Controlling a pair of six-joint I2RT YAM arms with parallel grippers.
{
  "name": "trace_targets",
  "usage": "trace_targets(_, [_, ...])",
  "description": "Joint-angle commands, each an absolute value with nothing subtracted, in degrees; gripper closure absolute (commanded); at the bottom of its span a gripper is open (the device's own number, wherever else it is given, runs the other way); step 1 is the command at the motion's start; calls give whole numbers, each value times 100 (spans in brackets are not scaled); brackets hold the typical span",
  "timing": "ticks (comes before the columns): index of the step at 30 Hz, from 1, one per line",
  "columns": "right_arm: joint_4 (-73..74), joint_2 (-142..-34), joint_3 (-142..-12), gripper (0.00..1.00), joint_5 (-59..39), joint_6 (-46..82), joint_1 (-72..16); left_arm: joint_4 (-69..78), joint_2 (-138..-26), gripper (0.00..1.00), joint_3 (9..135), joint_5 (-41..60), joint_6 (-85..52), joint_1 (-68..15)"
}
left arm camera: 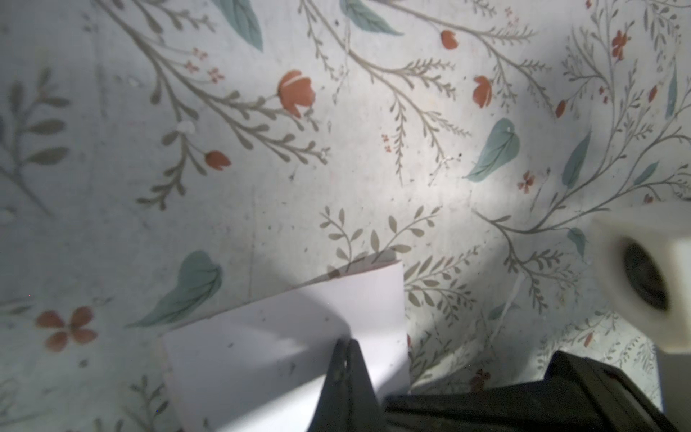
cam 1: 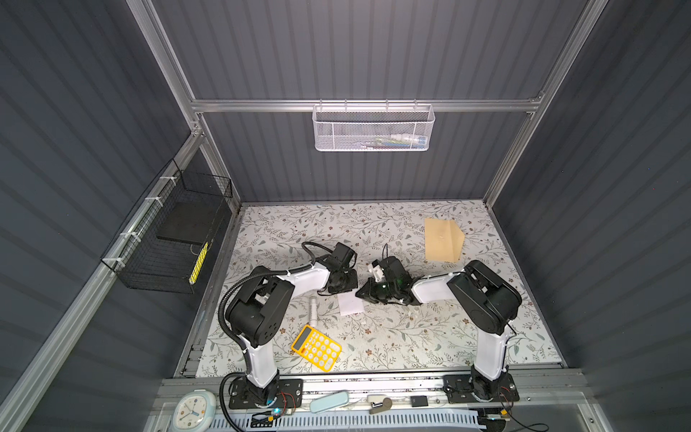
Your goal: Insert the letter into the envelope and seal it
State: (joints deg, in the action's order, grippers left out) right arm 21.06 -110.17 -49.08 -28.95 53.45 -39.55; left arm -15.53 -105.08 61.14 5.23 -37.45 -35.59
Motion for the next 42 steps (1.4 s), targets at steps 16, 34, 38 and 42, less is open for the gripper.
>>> trace_targets(16, [1641,-10793,-4413,93,-2585,5168,-4096,-1311,-10289,100,5680,615,-4150,-3595])
trace_targets(34, [1706,-10891,-4430,97,-2593,5155,-4105,-720,-10423,99,5915,1325,-4465,-3735])
trace_targets(38, [1701,-10893,-4427,97,-2602,5167,-4105,-927,-10487,100,5941,1239,-4415,-3735])
trace_targets(42, [1687,-10881,-4421,97,-2594,5159,-4105,-1115,-10485,100,5926,1150,-4410,-3731])
